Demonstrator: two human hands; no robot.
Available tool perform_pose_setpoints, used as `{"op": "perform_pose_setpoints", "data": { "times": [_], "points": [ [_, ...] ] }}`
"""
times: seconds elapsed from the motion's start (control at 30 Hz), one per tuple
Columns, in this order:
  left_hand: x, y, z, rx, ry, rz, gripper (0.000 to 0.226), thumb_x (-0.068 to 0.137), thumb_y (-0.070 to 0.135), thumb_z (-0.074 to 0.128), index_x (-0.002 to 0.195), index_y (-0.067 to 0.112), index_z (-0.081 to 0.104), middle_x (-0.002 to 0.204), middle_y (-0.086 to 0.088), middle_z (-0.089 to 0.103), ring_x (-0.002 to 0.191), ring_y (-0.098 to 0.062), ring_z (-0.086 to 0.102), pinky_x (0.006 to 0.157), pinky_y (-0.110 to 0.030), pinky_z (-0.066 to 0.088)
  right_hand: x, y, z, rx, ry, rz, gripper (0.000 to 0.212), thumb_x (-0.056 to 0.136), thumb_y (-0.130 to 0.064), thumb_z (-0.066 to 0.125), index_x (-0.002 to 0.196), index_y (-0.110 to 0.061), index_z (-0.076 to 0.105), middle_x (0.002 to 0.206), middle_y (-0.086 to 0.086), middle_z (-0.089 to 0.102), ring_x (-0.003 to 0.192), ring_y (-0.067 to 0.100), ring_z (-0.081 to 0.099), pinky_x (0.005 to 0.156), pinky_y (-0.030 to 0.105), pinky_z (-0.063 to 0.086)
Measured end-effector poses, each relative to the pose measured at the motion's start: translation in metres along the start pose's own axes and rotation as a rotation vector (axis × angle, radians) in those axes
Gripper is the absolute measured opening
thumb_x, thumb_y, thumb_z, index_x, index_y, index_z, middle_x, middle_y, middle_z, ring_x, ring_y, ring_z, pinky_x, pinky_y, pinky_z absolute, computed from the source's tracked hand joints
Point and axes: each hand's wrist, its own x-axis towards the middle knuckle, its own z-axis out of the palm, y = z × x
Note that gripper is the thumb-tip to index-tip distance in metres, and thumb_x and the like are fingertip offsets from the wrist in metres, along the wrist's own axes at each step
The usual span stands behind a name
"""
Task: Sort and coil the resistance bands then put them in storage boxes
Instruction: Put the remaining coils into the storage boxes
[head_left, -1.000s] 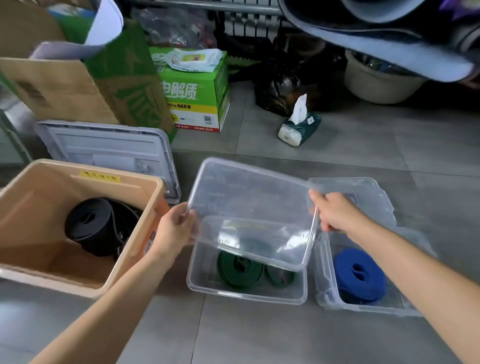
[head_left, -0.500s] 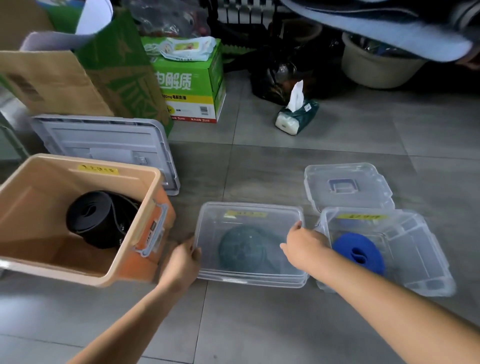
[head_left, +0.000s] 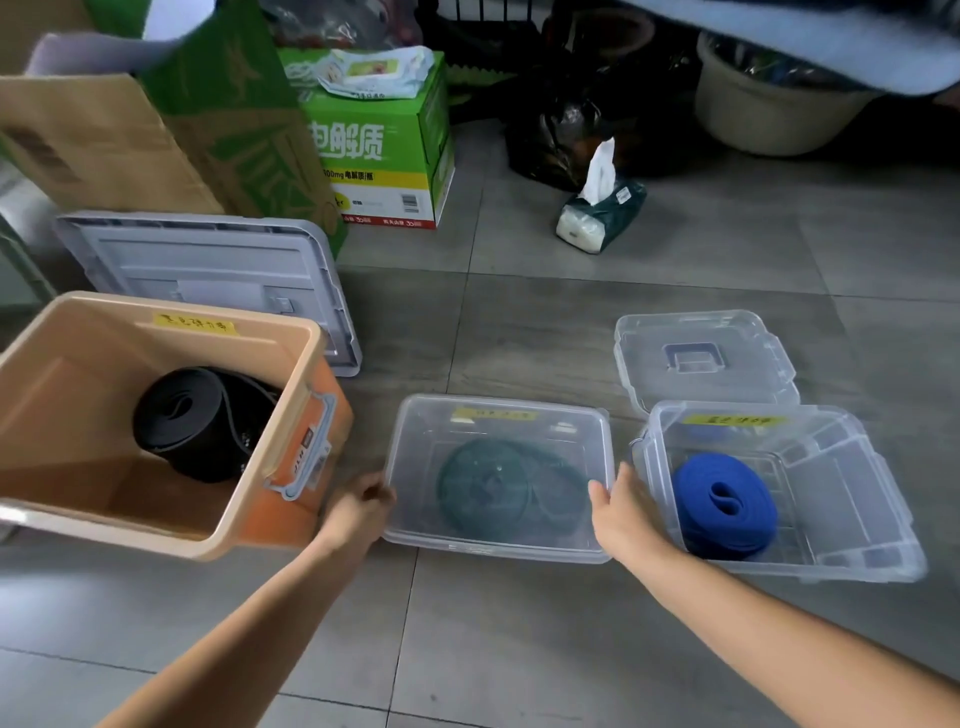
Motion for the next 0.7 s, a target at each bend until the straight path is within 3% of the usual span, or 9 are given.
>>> {"op": "perform_pose_setpoints", "data": {
  "times": [0.07, 0.13, 0.2, 0.27, 0.33, 0.43, 0.53, 0.6, 0.7],
  "points": [
    [0.001, -0.001, -0.001, -0.055, 0.012, -0.053, 0.011, 0.094, 0.009, 0.048, 0.096, 0.01, 0.059, 0.081, -0.011, 0.057, 0.073, -0.023, 0.049, 0.066, -0.027, 0.036, 0.006, 0.003, 0.006, 0.032, 0.064, 0.026, 0.028, 0.1, -0.033, 0.032, 0.112, -0.012, 0.045, 0.113, 0.011, 0.055, 0.099, 0.033, 0.054, 0.083, 0.039, 0.045],
    [0.003, -0.005, -0.003, -0.082, 0.093, -0.031, 0.013, 0.096, 0.014, 0.049, 0.104, 0.008, 0.058, 0.105, -0.017, 0.059, 0.096, -0.027, 0.053, 0.083, -0.032, 0.038, 0.01, 0.002, 0.013, 0.08, 0.07, 0.015, 0.022, 0.099, -0.033, 0.033, 0.097, -0.014, 0.045, 0.092, 0.005, 0.055, 0.082, 0.025, 0.052, 0.064, 0.031, 0.037],
    [0.004, -0.01, -0.005, -0.06, 0.192, 0.041, 0.018, 0.095, 0.02, 0.053, 0.105, 0.006, 0.058, 0.117, -0.018, 0.058, 0.113, -0.03, 0.05, 0.098, -0.036, 0.035, 0.012, 0.001, 0.018, 0.132, 0.065, -0.013, 0.021, 0.099, -0.033, 0.036, 0.093, -0.014, 0.044, 0.08, 0.001, 0.049, 0.072, 0.02, 0.049, 0.055, 0.029, 0.029],
    [0.002, -0.011, -0.005, -0.094, 0.214, 0.036, 0.025, 0.094, 0.026, 0.055, 0.105, 0.003, 0.059, 0.117, -0.019, 0.057, 0.115, -0.033, 0.05, 0.103, -0.043, 0.036, 0.015, 0.005, 0.021, 0.167, 0.068, -0.033, 0.022, 0.098, -0.034, 0.038, 0.092, -0.014, 0.046, 0.076, -0.001, 0.048, 0.074, 0.022, 0.052, 0.06, 0.03, 0.033],
    [0.002, -0.01, -0.005, -0.146, 0.219, 0.01, 0.022, 0.093, 0.027, 0.056, 0.099, 0.006, 0.058, 0.111, -0.021, 0.058, 0.108, -0.036, 0.052, 0.099, -0.051, 0.041, 0.016, 0.01, 0.021, 0.187, 0.067, -0.054, 0.023, 0.096, -0.035, 0.041, 0.089, -0.014, 0.047, 0.074, -0.002, 0.05, 0.072, 0.023, 0.053, 0.061, 0.031, 0.035],
    [0.005, -0.008, -0.003, -0.175, 0.213, -0.025, 0.018, 0.094, 0.025, 0.056, 0.088, 0.008, 0.057, 0.095, -0.019, 0.059, 0.09, -0.031, 0.055, 0.084, -0.048, 0.047, 0.017, 0.015, 0.022, 0.209, 0.068, -0.081, 0.028, 0.096, -0.037, 0.043, 0.081, -0.013, 0.045, 0.068, -0.002, 0.049, 0.066, 0.021, 0.05, 0.06, 0.032, 0.036],
    [0.007, -0.007, -0.002, -0.214, 0.217, -0.078, 0.021, 0.093, 0.023, 0.057, 0.089, 0.002, 0.059, 0.084, -0.017, 0.056, 0.08, -0.026, 0.051, 0.071, -0.039, 0.041, 0.019, 0.014, 0.022, 0.186, 0.059, -0.079, 0.03, 0.096, -0.038, 0.042, 0.08, -0.012, 0.044, 0.068, -0.001, 0.048, 0.069, 0.025, 0.051, 0.064, 0.033, 0.038],
    [0.01, -0.008, -0.005, -0.238, 0.206, -0.086, 0.021, 0.091, 0.023, 0.06, 0.089, 0.002, 0.061, 0.088, -0.016, 0.059, 0.085, -0.027, 0.054, 0.077, -0.04, 0.043, 0.019, 0.013, 0.021, 0.18, 0.052, -0.066, 0.031, 0.096, -0.039, 0.042, 0.082, -0.012, 0.045, 0.069, 0.0, 0.05, 0.073, 0.028, 0.054, 0.069, 0.036, 0.041],
    [0.014, -0.001, -0.007, -0.303, 0.176, -0.134, 0.028, 0.089, 0.033, 0.062, 0.105, 0.01, 0.061, 0.115, -0.014, 0.062, 0.109, -0.034, 0.056, 0.101, -0.05, 0.041, 0.022, 0.007, 0.017, 0.203, 0.035, -0.032, 0.035, 0.092, -0.049, 0.041, 0.086, -0.015, 0.047, 0.076, 0.0, 0.055, 0.078, 0.026, 0.057, 0.074, 0.037, 0.044]
  ]
}}
